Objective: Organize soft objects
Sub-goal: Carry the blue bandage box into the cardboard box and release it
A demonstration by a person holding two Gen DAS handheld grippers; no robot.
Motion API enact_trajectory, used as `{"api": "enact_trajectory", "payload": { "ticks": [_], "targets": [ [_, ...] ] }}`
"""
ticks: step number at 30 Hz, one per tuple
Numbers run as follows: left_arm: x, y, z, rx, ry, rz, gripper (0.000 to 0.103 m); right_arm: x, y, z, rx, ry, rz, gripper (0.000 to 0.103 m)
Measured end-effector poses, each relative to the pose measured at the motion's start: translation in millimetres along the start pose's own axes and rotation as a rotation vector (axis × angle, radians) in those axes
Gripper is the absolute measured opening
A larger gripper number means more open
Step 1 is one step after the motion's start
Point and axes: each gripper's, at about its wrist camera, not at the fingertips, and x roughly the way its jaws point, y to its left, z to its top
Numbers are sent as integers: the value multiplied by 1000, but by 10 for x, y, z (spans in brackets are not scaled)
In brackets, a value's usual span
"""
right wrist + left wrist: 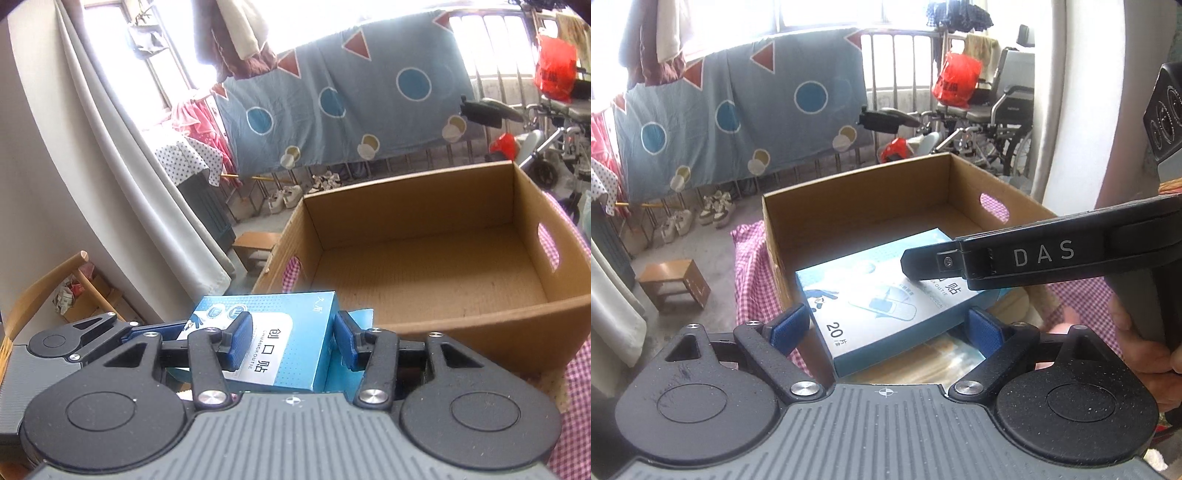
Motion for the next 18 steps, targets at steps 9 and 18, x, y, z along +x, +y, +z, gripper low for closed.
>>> {"api": "enact_trajectory", "payload": {
  "ticks": [9, 18],
  "targets": [
    [537, 238, 707, 18, 22, -9, 91, 442, -242, 871, 4, 53, 23, 52],
    [1782, 565, 1006, 31, 255, -18, 92, 1666, -945, 1341, 158, 254, -14, 52]
  ]
}}
